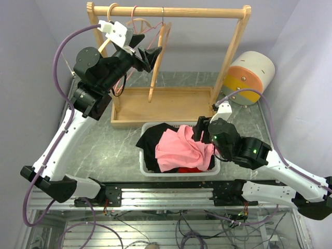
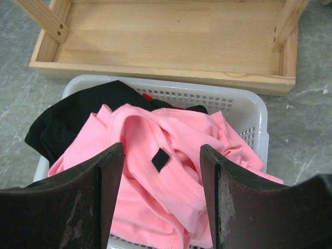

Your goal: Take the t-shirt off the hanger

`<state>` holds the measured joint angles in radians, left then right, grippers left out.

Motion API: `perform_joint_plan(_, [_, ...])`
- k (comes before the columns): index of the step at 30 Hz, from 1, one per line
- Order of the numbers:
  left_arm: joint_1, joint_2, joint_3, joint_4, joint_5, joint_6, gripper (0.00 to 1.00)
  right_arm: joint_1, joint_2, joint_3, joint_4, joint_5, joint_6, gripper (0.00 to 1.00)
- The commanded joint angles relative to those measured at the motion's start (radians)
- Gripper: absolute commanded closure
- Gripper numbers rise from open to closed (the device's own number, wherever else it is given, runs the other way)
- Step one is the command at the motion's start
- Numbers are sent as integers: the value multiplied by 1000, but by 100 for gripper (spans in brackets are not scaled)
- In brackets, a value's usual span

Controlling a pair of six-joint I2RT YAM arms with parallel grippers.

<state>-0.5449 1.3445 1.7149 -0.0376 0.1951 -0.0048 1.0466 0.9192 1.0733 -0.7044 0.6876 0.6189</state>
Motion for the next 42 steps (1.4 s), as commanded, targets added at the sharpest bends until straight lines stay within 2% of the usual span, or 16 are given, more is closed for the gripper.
perform_joint_plan(1, [-3, -26, -3, 64, 9, -14, 19, 4, 11, -5, 54, -41, -55, 44])
perform_joint_plan(7, [-2, -83, -106, 115, 10, -26, 22, 3, 121, -102, 102, -98, -22, 79])
perform_joint_plan(11, [-2, -122, -174, 126, -18, -29, 22, -9, 201, -215, 207, -224, 14, 82])
perform_joint_plan(15, [-3, -147, -215, 116, -48, -18, 22, -79, 282, -345, 349, -377, 42, 84])
perform_joint_plan(18, [-3, -168, -239, 117, -62, -7, 22, -134, 322, -393, 428, -427, 38, 86])
perform_joint_plan(20, [-2, -186, -265, 127, -72, -2, 22, -138, 338, -371, 420, -404, 12, 82])
perform_joint_plan(24, [-2, -230, -336, 174, -109, -1, 22, -135, 313, -262, 341, -330, -75, 64])
perform_joint_plan(26, [-2, -247, -369, 195, -133, 2, 22, -129, 268, -212, 299, -281, -113, 48])
perform_joint_plan(28, [-1, -262, -388, 197, -162, 5, 22, -124, 204, -172, 260, -225, -142, 37])
perform_joint_plan(29, [-2, -268, -396, 198, -174, 6, 22, -122, 169, -157, 250, -194, -154, 29])
perform_joint_plan(30, [-2, -275, -405, 202, -185, 7, 22, -122, 128, -152, 246, -173, -166, 13])
perform_joint_plan(31, [-3, -283, -419, 207, -193, 8, 23, -122, 86, -153, 246, -152, -174, 2])
perform_joint_plan(35, [-2, -311, -468, 237, -227, 9, 23, -124, -77, -225, 284, 50, -184, 0])
perform_joint_plan(38, [0, -307, -482, 231, -246, 13, 23, -158, -207, -351, 389, 233, -240, 0])
perform_joint_plan(40, [-1, -290, -475, 215, -254, 16, 24, -235, -272, -436, 476, 269, -284, 0])
perform_joint_plan(42, [1, -268, -461, 199, -258, 19, 24, -359, -316, -495, 530, 227, -293, 0])
